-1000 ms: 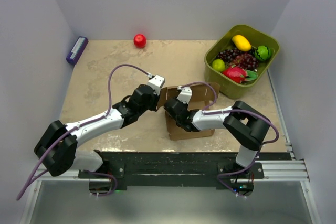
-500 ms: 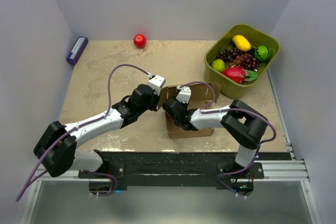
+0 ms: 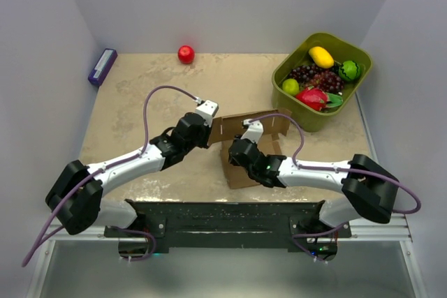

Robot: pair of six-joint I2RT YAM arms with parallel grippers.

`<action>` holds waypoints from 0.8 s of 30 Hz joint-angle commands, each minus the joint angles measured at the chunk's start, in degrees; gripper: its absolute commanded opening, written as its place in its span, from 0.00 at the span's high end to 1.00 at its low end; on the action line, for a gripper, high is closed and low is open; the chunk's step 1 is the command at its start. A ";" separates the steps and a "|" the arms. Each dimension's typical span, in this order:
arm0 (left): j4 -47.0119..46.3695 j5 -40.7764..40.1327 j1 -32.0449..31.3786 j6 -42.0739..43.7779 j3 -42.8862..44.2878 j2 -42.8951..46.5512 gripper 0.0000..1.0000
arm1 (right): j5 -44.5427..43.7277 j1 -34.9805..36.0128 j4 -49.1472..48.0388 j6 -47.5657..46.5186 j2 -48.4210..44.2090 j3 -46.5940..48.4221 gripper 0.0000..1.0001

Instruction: Fold the paper box

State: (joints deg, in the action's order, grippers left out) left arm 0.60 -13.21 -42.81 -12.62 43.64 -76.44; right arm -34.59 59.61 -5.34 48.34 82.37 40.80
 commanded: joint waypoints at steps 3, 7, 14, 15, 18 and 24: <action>-0.69 -0.85 0.18 -0.82 2.24 -0.11 1.00 | 4.35 4.02 1.39 2.99 2.88 -0.11 0.83; -0.69 -0.59 0.18 -0.82 2.24 -0.11 1.00 | 5.23 5.07 1.30 3.87 5.52 0.86 0.87; 1.16 -0.76 0.18 -0.74 2.24 0.33 1.00 | 5.41 5.25 1.74 3.61 7.28 1.57 0.91; 1.16 -0.76 0.18 -0.65 2.24 0.33 1.00 | 5.41 5.25 1.83 3.35 7.54 2.00 0.91; 1.24 -0.59 0.09 -0.74 2.24 0.33 1.00 | 5.41 5.51 2.88 2.99 8.68 3.15 0.91; 1.25 -0.59 0.18 -0.74 2.24 0.33 1.00 | 3.48 6.57 6.56 2.29 11.32 5.70 0.92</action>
State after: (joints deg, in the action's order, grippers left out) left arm 2.07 -13.30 -42.81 -12.95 43.75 -76.51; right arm -29.04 65.25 -1.91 51.07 92.53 43.46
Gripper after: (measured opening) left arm 0.018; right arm 0.081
